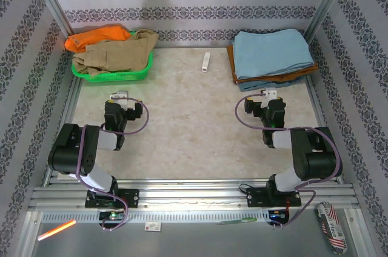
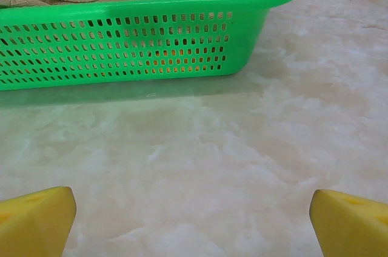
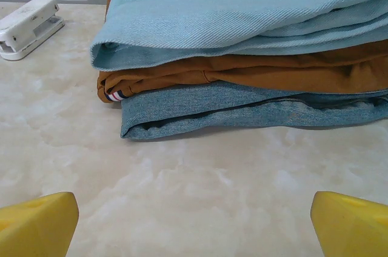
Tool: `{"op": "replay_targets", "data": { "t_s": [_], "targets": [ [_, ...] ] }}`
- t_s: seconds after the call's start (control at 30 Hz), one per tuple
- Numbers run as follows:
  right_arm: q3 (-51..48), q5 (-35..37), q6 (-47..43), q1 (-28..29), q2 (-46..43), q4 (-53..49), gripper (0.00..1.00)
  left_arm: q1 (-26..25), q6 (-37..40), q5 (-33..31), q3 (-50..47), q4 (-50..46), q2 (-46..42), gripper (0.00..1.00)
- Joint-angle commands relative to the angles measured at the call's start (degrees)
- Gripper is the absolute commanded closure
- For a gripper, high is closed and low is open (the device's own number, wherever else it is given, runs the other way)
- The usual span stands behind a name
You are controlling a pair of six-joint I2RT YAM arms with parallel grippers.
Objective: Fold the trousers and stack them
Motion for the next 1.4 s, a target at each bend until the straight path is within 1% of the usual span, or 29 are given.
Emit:
{"op": "replay_targets", "data": {
  "t_s": [0.0, 1.0, 1.13, 1.23, 1.33, 1.37],
  "targets": [
    [0.3, 0.0, -0.2, 0.7, -0.5, 1.0, 0.02, 0.6, 1.1, 0.8, 0.8, -0.5, 0.2, 0.01],
    [0.3, -0.1, -0.1, 0.7, -0.5, 1.0, 0.02, 0.6, 1.1, 0.9, 0.8, -0.5, 0.3, 0.01],
    [0.5, -1.1, 0.4, -0.1, -0.5, 0.8, 0.02, 0.6, 1.0, 0.9, 0.8, -0.6, 0.2, 0.01],
    [0.7, -1.3, 1.2, -0.7, -0.5, 0.5, 0.02, 0.7, -0.1, -1.8, 0.9, -0.8, 0.3, 0.01],
    [0.9, -1.0, 1.1, -0.7, -0.4, 0.2, 0.02, 0.8, -0.5, -3.1, 0.9, -0.5, 0.3, 0.01],
    [0.9, 0.0, 1.3, -0.5, -0.3, 0.1, 0.02, 0.6, -1.1, -6.2, 0.7, -0.2, -0.1, 0.01]
  ]
}}
